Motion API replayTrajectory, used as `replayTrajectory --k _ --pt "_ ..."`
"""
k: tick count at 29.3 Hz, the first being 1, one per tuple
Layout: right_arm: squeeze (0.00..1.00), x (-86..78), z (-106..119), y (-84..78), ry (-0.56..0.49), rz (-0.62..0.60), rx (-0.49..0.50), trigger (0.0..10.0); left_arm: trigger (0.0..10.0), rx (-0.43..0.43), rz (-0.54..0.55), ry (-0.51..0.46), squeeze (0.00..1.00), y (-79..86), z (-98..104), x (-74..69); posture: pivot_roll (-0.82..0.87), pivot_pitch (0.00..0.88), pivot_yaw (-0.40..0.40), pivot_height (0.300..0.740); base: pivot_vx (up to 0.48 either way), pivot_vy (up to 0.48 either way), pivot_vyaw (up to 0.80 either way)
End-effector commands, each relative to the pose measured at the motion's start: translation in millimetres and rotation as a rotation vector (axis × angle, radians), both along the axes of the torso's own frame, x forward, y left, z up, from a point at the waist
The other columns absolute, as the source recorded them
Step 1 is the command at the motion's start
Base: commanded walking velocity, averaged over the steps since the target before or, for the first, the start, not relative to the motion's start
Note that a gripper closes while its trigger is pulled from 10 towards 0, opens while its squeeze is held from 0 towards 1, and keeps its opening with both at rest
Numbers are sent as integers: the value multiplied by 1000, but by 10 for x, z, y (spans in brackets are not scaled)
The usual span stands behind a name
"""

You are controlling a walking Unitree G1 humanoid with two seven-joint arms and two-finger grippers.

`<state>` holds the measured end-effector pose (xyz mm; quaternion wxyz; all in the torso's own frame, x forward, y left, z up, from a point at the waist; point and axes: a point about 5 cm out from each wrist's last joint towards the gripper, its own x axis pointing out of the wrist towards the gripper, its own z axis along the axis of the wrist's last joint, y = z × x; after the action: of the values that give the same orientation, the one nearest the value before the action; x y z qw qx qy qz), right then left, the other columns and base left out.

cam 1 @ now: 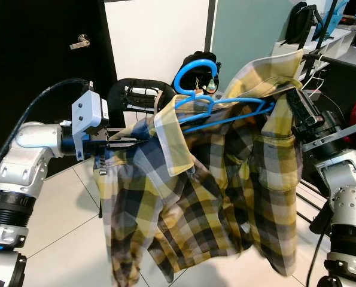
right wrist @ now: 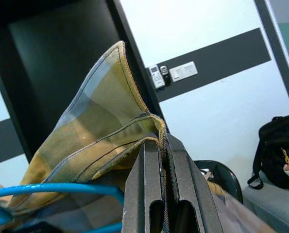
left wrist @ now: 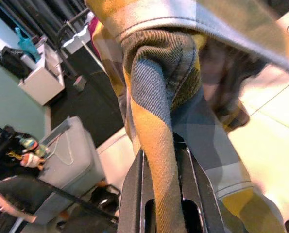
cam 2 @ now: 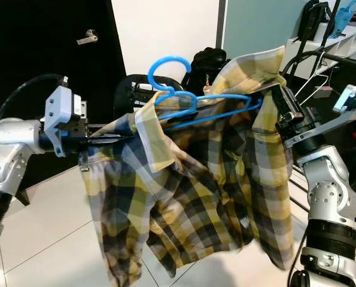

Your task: Hang hanger

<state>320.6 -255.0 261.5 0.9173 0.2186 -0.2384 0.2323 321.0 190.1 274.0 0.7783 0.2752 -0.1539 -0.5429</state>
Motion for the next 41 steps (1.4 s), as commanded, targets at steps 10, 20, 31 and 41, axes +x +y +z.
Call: replayTrajectory --k 10,20,31,41 --pt "0 -10 154 212 -59 58 -29 0 10000 91 113 -18 0 51 -75 62 -87 0 4 740 0 0 0" --pt "0 -183 56 734 -66 262 -116 0 10000 18 342 -16 0 -48 -152 267 -101 0 14 740 0 0 0" --pt "0 -305 -672 1258 183 366 -391 0 10000 -248 445 -1 0 15 -92 279 -101 0 17 740 0 0 0" --pt "1000 -255 -1072 1218 370 284 -491 10000 10000 -275 479 -3 0 173 -51 235 -88 0 10 740 0 0 0"
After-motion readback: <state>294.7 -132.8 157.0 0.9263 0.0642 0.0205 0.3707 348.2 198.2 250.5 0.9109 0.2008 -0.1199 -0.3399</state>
